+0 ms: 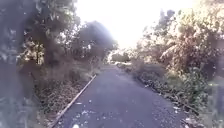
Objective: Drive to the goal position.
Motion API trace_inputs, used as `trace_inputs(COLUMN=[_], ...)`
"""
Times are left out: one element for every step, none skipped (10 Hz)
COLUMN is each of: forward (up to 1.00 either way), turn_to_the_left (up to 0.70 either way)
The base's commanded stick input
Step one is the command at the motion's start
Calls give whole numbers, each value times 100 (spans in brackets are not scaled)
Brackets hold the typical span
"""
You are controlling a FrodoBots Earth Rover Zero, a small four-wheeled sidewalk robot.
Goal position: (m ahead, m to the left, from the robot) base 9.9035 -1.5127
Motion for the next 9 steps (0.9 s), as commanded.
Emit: trace_inputs(forward=[60, 60, 60, 60, 60, 60, 60, 60, 60], turn_to_the_left=[-15, -15, -15, -15, -15, -15, -15, -15, -15])
